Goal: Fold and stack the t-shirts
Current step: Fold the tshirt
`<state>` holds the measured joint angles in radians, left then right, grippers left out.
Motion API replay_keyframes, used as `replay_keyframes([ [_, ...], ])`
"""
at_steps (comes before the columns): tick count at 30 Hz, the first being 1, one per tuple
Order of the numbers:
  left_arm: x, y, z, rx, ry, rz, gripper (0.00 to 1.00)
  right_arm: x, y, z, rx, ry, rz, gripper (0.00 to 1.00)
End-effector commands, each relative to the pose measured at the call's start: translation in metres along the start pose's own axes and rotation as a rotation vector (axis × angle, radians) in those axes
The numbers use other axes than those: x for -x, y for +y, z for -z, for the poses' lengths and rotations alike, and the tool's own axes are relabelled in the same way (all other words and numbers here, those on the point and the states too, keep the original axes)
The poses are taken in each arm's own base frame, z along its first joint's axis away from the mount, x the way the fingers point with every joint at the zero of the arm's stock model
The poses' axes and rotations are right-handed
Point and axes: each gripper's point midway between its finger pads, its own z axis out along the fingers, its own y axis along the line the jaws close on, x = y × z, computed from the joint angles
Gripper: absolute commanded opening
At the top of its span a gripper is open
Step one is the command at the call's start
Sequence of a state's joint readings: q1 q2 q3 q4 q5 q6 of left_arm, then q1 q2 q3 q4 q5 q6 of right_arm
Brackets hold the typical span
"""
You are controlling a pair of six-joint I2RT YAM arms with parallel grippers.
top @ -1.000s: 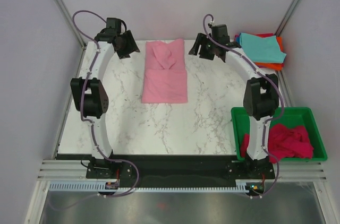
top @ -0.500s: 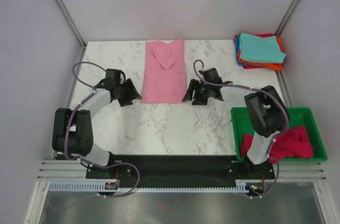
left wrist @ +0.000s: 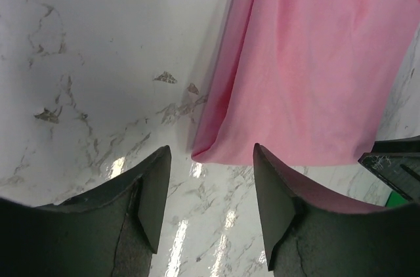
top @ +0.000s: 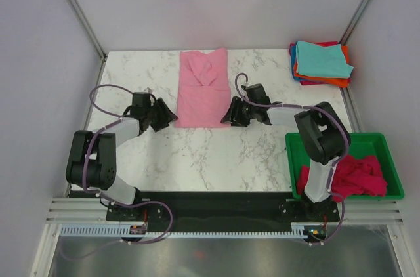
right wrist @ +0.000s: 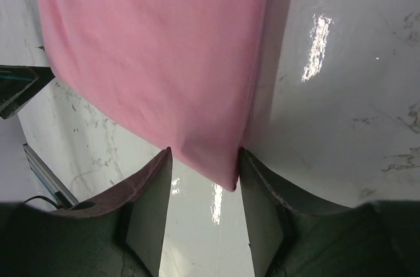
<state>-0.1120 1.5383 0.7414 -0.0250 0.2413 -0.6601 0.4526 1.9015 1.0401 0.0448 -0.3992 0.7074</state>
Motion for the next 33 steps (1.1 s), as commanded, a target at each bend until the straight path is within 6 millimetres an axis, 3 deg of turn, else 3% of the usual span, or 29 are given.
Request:
replay_keyframes([
  [1,-0.002,-0.013,-0.012,-0.063,-0.007,0.009,0.6,-0.003,-0.014,-0.011,-0.044,0.008,0.006,0.53],
  [9,-0.026,0.002,-0.02,0.001,0.033,0.01,0.47,-0.005,-0.02,-0.016,-0.048,0.025,0.018,0.41],
  [13,-0.028,0.003,-0.02,0.017,0.029,-0.001,0.45,-0.005,-0.023,-0.014,-0.054,0.029,0.02,0.4],
  [19,-0.028,0.004,-0.021,0.037,0.024,-0.014,0.29,-0.005,-0.026,-0.011,-0.057,0.026,0.02,0.36],
  [20,-0.026,0.005,-0.021,0.044,0.018,-0.014,0.22,-0.005,-0.026,-0.01,-0.057,0.026,0.02,0.34],
  [22,-0.024,0.005,-0.022,0.047,0.009,-0.02,0.15,-0.006,-0.026,-0.009,-0.057,0.028,0.022,0.26],
  [24,-0.023,0.0,-0.021,0.026,0.005,-0.024,0.02,-0.006,-0.027,-0.008,-0.057,0.026,0.023,0.14],
  [25,-0.023,-0.003,-0.02,0.019,0.004,-0.03,0.02,-0.008,-0.027,-0.007,-0.06,0.026,0.024,0.04],
  [26,-0.024,-0.007,-0.019,0.011,0.002,-0.039,0.02,-0.008,-0.028,-0.005,-0.062,0.024,0.023,0.0],
  [31,-0.027,-0.013,0.007,0.029,-0.012,-0.068,0.02,-0.016,-0.028,0.007,-0.065,0.021,0.028,0.0],
  [33,-0.036,-0.013,0.018,0.029,-0.001,-0.075,0.02,-0.015,-0.019,0.019,-0.045,0.004,0.037,0.0],
])
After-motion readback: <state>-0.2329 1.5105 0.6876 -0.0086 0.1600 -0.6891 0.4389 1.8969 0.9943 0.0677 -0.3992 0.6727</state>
